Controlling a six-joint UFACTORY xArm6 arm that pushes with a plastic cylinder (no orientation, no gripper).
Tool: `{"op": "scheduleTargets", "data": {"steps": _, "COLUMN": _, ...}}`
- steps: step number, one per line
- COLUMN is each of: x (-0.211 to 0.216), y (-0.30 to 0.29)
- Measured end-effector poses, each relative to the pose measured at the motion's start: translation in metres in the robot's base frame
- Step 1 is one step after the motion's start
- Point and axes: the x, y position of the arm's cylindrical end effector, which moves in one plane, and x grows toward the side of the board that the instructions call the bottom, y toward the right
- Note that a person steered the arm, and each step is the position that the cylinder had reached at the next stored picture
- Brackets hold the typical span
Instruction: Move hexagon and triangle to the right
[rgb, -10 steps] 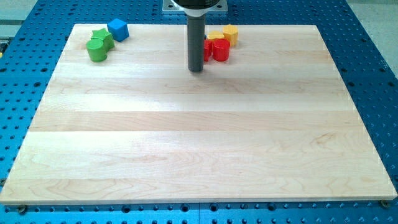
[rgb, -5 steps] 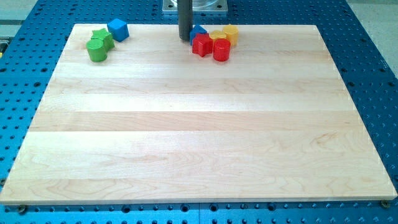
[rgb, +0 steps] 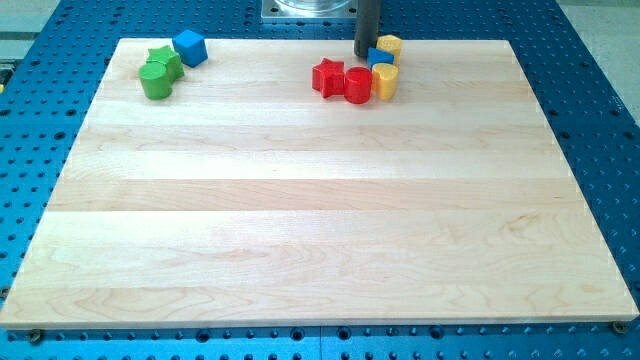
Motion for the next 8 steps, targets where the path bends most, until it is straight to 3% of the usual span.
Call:
{"op": "scheduleTargets", "data": {"steps": 2, "x": 0.056, "y": 0.060}}
{"op": "scheduleTargets", "data": {"steps": 4, "x": 0.010, "y": -0.029}}
{"op": "scheduleTargets", "data": {"steps": 5, "x": 0.021, "y": -0.064}}
{"op": "scheduleTargets", "data": {"steps": 6, "x": 0.047, "y": -0.022}}
{"op": "scheduleTargets", "data": {"steps": 7, "x": 0.051, "y": 0.064}}
{"op": "scheduleTargets", "data": {"steps": 8, "x": 0.054, "y": 0.051}}
